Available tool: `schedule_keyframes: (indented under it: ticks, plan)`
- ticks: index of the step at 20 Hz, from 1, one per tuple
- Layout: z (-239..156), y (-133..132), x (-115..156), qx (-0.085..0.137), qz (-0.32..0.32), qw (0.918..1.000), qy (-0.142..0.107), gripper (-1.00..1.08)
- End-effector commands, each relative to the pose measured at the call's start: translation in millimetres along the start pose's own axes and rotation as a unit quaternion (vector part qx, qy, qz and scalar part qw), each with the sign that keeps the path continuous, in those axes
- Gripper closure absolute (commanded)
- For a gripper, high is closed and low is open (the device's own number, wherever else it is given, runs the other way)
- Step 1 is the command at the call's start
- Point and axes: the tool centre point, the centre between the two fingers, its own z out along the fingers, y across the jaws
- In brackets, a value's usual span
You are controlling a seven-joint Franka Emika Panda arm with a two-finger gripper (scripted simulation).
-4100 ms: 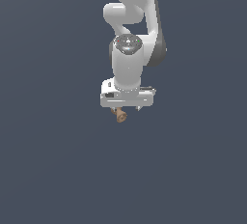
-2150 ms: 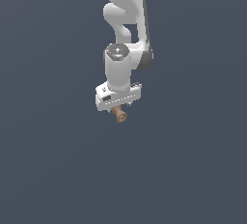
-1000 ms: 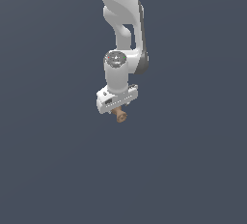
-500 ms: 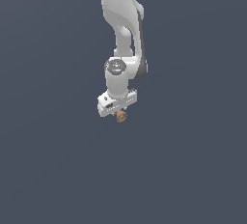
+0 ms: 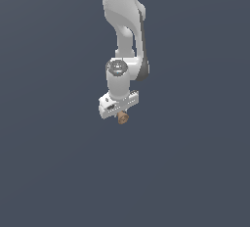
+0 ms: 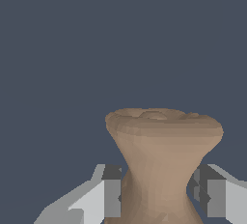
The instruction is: Pick up the object and move it to a goal position.
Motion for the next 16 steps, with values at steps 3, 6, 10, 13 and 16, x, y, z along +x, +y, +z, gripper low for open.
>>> schedule_keyframes:
  ticks: [3, 6, 10, 13, 16]
  plan:
    - [-3.3, 0.1, 5.0, -0.003, 0.0, 1.0, 0.006, 1.08]
    - [-13.7, 1.4, 18.5, -0.013, 0.001, 0.9997, 0.022, 1.08]
    - [-40.2, 3.7, 49.0, -0.035, 0.003, 0.9975, 0.061, 1.08]
    - [-69.9, 5.0, 78.2, -0.058, 0.005, 0.9932, 0.101, 1.08]
    - [-106.2, 4.9, 108.0, -0.083, 0.007, 0.9858, 0.145, 1.08]
